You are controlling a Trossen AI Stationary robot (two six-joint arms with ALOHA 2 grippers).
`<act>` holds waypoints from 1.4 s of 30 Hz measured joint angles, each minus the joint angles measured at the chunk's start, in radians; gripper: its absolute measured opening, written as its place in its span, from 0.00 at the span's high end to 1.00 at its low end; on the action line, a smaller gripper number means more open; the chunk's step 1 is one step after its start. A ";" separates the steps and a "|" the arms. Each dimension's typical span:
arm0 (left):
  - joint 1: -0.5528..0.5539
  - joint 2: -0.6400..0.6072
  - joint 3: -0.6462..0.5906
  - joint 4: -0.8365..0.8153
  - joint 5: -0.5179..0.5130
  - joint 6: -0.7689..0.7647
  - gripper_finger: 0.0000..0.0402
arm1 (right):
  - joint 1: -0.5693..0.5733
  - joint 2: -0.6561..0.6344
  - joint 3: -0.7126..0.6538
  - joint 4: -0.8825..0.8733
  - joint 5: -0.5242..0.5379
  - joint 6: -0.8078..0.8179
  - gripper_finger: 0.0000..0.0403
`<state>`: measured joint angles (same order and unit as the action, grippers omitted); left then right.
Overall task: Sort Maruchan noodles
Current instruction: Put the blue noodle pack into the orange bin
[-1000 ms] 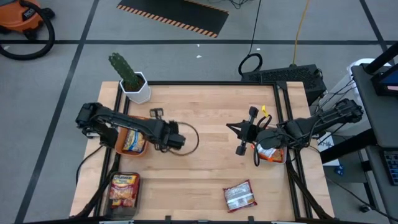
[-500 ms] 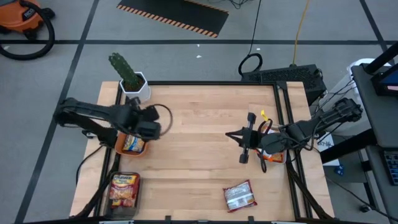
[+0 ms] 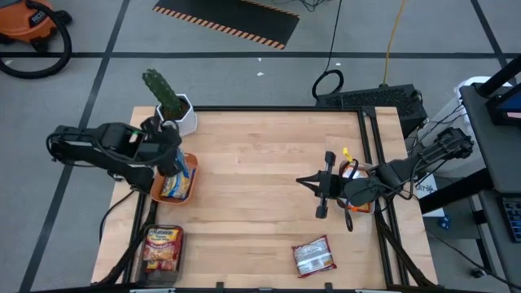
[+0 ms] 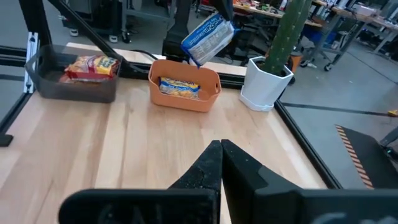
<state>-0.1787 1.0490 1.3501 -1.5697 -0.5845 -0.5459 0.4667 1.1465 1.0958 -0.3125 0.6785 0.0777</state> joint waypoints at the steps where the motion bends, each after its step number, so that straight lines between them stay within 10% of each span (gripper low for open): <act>1: 0.000 -0.011 -0.011 -0.001 0.002 -0.004 0.99 | 0.000 0.000 0.000 -0.004 0.000 0.010 1.00; 23: -0.010 -0.135 -0.410 0.000 0.306 -0.135 0.99 | 0.014 0.018 0.000 -0.007 -0.001 0.049 1.00; 42: -0.051 -0.134 -0.591 0.192 0.300 -0.204 0.99 | 0.014 0.018 0.000 -0.006 -0.003 0.052 1.00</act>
<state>-0.2298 0.9154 0.7593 -1.3778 -0.2846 -0.7496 0.4808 1.1645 1.0958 -0.3189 0.6758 0.1299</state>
